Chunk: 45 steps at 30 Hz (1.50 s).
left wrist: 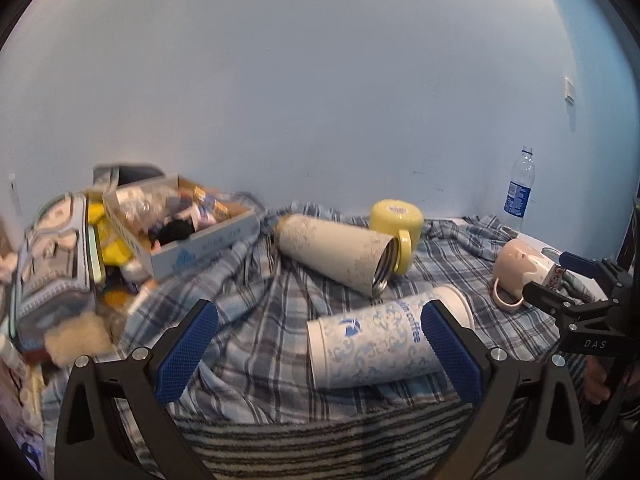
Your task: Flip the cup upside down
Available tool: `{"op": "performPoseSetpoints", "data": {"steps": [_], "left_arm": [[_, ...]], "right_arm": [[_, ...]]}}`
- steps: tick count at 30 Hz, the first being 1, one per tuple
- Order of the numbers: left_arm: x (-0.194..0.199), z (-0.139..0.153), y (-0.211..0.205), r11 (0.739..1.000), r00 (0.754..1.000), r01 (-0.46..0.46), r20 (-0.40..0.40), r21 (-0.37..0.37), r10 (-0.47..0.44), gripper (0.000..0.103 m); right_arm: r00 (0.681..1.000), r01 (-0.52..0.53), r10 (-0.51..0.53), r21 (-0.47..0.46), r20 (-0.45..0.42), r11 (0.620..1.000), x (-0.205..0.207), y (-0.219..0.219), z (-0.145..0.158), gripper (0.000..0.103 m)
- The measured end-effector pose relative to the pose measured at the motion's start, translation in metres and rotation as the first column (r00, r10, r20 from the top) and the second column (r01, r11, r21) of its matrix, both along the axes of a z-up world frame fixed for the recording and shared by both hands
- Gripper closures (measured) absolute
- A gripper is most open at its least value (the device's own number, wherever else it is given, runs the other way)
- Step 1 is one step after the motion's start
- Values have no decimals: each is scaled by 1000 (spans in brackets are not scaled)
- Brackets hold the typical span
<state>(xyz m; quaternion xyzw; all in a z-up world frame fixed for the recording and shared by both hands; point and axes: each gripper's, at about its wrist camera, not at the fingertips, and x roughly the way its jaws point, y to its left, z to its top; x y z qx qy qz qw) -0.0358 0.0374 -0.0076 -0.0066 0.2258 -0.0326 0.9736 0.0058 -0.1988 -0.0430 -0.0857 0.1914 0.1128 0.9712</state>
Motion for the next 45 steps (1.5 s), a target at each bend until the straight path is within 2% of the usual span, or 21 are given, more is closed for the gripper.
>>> {"op": "performPoseSetpoints", "data": {"steps": [2, 4, 8, 11, 13, 15, 17, 20, 21, 22, 24, 25, 29, 33, 36, 40, 42, 45], "left_arm": [[4, 1, -7, 998, 999, 21, -29, 52, -20, 0], [15, -2, -12, 994, 995, 33, -99, 102, -23, 0], [31, -17, -3, 998, 969, 37, -245, 45, -25, 0], [35, -29, 10, 1000, 959, -14, -283, -9, 11, 1], [39, -38, 18, 997, 950, -27, -313, -73, 3, 19], [45, -44, 22, 992, 938, -28, -346, -119, -15, 25], [48, -47, 21, 991, 933, -27, -359, -134, -24, 32], [52, -45, 17, 987, 932, -5, -359, -159, -53, 39], [55, -44, 14, 985, 930, 6, -362, -175, -70, 44], [56, -45, 13, 980, 926, 17, -366, -200, -90, 50], [57, -44, 11, 953, 912, 62, -370, -298, -176, 54], [58, -44, 8, 946, 907, 80, -371, -314, -200, 55], [59, -39, -15, 952, 904, 125, -363, -279, -225, 62], [59, -38, -47, 938, 880, 209, -365, -276, -304, 69], [60, -37, -80, 939, 869, 284, -362, -196, -338, 71], [60, -12, -116, 935, 890, 348, -286, -74, -354, 71], [65, 0, -124, 926, 889, 370, -260, -77, -377, 71], [74, 13, -126, 909, 875, 396, -248, -130, -416, 71]], "right_arm": [[1000, 19, -19, -28, 14, 999, -2, 3, 0, 0], [999, 23, -22, -58, 24, 998, -5, 8, -1, 0], [999, -34, 34, -88, 2, 996, -9, 16, -3, 0], [999, -37, 34, -81, -32, 996, -6, 15, -6, 0], [999, -24, 20, -71, -49, 997, -3, 13, -7, 0], [997, -9, 5, -58, -71, 998, 2, 8, -8, 0], [995, -10, 6, -41, -97, 999, 7, 5, -10, 0], [994, -13, 10, -33, -110, 999, 9, 5, -11, 0], [994, -16, 12, -34, -110, 999, 9, 5, -11, 0], [994, -17, 13, -34, -108, 999, 9, 5, -11, 0], [994, -20, 16, -31, -106, 999, 8, 5, -11, 0], [994, -17, 14, -30, -105, 999, 8, 5, -10, 0], [994, -5, 2, -21, -110, 1000, 10, 3, -10, 0], [992, 18, -19, -15, -125, 1000, 13, 0, -11, 0], [989, 51, -52, -8, -141, 999, 17, -5, -12, 0], [983, 127, -123, 19, -137, 992, 23, -20, -9, 0], [977, 173, -168, 25, -127, 985, 26, -28, -7, 0], [970, 208, -199, 55, -143, 977, 32, -41, -5, 5]]}}
